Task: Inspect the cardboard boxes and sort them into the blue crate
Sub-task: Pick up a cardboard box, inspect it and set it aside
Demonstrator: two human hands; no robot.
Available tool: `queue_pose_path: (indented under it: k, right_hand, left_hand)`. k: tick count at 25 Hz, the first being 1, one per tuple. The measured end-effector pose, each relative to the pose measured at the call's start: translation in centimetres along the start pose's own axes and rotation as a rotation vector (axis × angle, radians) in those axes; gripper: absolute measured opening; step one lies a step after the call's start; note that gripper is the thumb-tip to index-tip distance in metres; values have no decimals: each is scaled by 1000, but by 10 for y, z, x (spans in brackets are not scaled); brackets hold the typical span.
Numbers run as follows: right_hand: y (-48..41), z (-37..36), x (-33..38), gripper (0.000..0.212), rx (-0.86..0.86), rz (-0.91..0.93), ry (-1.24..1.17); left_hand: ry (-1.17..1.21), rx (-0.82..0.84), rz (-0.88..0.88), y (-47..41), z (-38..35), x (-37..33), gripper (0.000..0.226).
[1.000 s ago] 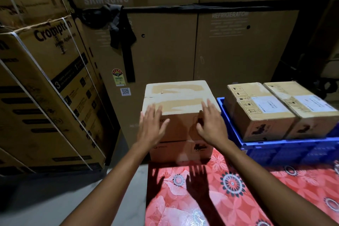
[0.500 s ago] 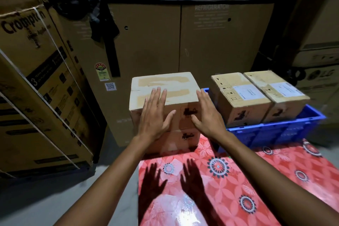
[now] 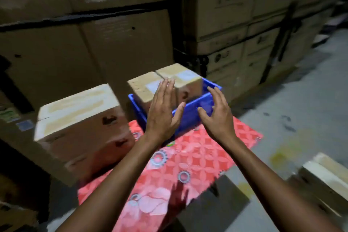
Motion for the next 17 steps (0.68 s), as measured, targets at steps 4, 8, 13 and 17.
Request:
queue_pose_path:
  k: [4, 8, 13, 17]
  right_hand:
    - [8, 147, -86, 71, -189, -175, 75]
    - [28, 285, -158, 63, -364, -313, 176]
    - [56, 423, -235, 51, -606, -513, 282]
    - [63, 476, -293, 49, -691, -662, 272]
  left_hand:
    - [210, 150, -100, 12, -109, -133, 69]
    - [392, 269, -108, 30, -196, -256, 68]
    - [586, 440, -126, 53, -285, -372, 68]
    - [626, 536, -164, 62, -351, -416, 63]
Point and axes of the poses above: each hand's wrist, its own y-axis away from the middle knuckle, its own z-axis out of the back of the hand, x = y × z, the point moved 7 cm from there along -y, towards the middle knuckle, and after that the axes turned 13 degrees about -x, right-handed, at the moved point
